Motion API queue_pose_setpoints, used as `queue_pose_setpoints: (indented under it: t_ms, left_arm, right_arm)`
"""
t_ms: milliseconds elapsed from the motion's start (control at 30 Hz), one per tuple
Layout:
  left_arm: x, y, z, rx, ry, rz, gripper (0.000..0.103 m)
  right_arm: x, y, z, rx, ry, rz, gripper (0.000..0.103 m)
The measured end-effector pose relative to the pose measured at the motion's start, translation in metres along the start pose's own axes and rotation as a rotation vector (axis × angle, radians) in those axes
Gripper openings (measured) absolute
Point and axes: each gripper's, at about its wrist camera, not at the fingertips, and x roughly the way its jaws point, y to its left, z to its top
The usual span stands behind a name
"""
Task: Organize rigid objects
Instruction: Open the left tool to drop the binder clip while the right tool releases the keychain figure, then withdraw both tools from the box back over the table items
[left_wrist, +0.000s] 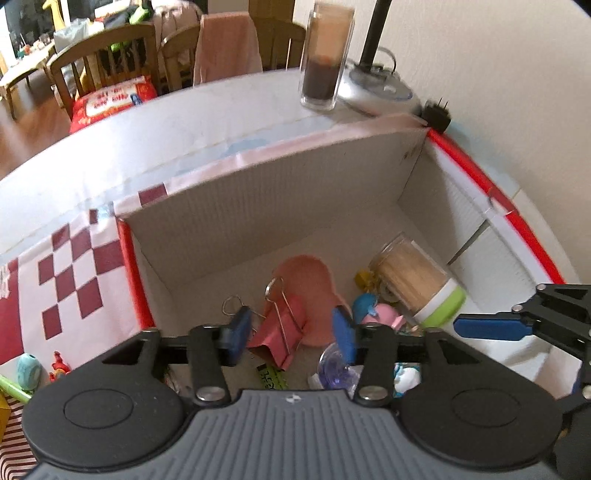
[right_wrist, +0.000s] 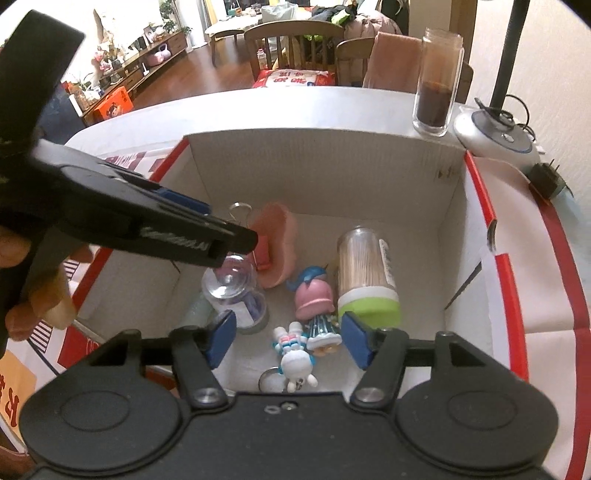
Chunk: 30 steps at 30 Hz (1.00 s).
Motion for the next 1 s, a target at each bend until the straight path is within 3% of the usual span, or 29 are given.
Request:
queue_pose_setpoints:
  t_ms: [33,400,800,1000]
  left_arm:
    - [-0.005,0.000,-0.001,0.001,-0.016,-0.001,0.059]
    - [-0.058,0.012,-0.018,0.000,-0.126,-0.034,0.059]
    - [-0.118,0.050,-0.065,-0.028,-0.215,-0.051,0.060]
    - [-0.150,0.079,-0.095,-0.059,-0.260,-0.034,0.069]
  right_arm:
    - [-0.002,0.001,0.001,0.002,-0.005,-0.003,0.063]
    - [-0.033,0.021,0.005,0.009,-0.070,-0.026,0.075]
    - [-0.061,0.072,0.001,0.016,-0.133,-0.036,0.082]
    - [-0.069,0.106,-0.002,0.011,-0.163,-0.032,0.090]
